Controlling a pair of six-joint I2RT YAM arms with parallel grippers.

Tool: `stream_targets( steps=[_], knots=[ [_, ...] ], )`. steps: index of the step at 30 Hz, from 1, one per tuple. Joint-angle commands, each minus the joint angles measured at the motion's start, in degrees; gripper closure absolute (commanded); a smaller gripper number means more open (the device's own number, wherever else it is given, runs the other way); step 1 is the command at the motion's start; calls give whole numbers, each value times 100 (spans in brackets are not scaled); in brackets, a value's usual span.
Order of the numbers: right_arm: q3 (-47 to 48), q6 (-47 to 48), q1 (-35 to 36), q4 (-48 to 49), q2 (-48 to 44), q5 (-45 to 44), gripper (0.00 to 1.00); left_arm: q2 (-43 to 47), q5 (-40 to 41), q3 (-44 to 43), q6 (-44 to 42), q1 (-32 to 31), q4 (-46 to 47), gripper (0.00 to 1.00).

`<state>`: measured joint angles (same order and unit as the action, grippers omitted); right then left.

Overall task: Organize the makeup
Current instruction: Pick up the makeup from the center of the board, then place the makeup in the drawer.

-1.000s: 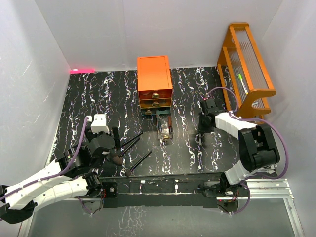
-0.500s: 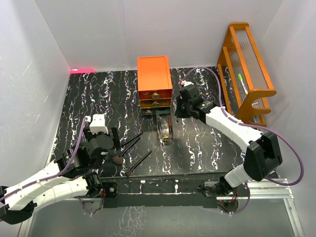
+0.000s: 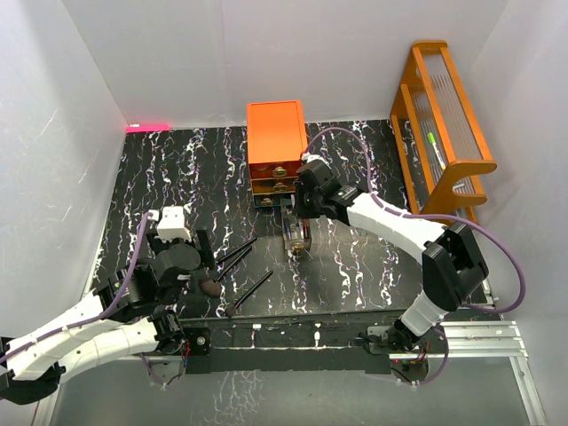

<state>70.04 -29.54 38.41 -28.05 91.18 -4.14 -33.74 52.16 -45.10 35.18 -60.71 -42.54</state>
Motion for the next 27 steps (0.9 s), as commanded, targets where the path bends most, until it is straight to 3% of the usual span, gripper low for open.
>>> stream_targets(
  steps=[1,13,27],
  knots=[
    [186,-139,85,495,87,-221,92,39,223,-133,24,-2,-114,26],
    [-23,-158,89,940,320,-1192,92,29,215,-132,9,-2,-105,26],
    [-162,-226,87,1040,727,-1097,92,-8,237,-130,-2,-2,-106,26]
  ],
)
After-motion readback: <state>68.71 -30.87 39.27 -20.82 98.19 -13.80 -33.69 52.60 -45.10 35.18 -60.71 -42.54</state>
